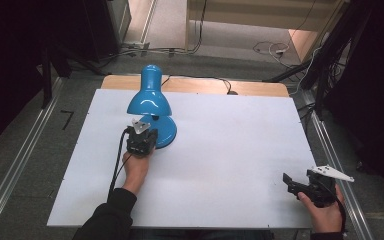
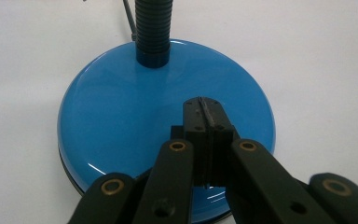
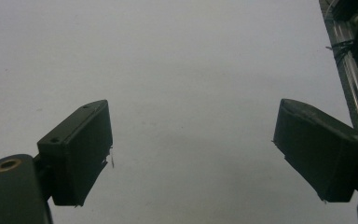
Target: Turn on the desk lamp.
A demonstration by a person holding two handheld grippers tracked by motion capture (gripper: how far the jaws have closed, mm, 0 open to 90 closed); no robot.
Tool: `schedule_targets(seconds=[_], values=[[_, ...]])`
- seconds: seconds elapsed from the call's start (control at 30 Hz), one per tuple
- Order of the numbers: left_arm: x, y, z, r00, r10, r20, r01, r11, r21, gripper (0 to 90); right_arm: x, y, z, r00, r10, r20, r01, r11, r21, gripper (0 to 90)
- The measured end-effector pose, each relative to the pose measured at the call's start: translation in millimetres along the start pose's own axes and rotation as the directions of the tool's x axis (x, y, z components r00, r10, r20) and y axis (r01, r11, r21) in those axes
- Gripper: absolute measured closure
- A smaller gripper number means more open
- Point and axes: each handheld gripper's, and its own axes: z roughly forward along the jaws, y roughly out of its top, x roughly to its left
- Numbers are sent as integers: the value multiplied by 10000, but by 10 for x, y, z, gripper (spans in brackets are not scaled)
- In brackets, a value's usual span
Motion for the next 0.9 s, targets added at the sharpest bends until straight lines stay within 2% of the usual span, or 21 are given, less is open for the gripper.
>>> schedule_targets(seconds=[0.13,0.47,0.7,0.8,0.87,0.9], values=[[20,-9,-10,9996,-262,95,263,9997,-32,900,-6,-2,0,10000,4,-9,-4,10000,17,103],[14,-24,-28,9998,-192,46,192,9998,-73,900,-5,-2,-1,10000,14,-13,-14,10000,14,103],[0,-34,-33,10000,2,-56,-2,10000,-85,900,-2,-1,-1,10000,40,-10,-40,10000,36,102],[-18,-45,-40,9999,12,136,-12,10000,36,900,-4,-1,2,10000,9,-23,-9,10000,33,102],[-59,-50,-48,9997,250,52,-250,9997,51,900,1,0,1,10000,33,-9,-33,10000,49,103],[-56,-51,-46,9999,145,63,-145,9999,24,900,1,0,1,10000,16,-19,-16,10000,36,102]])
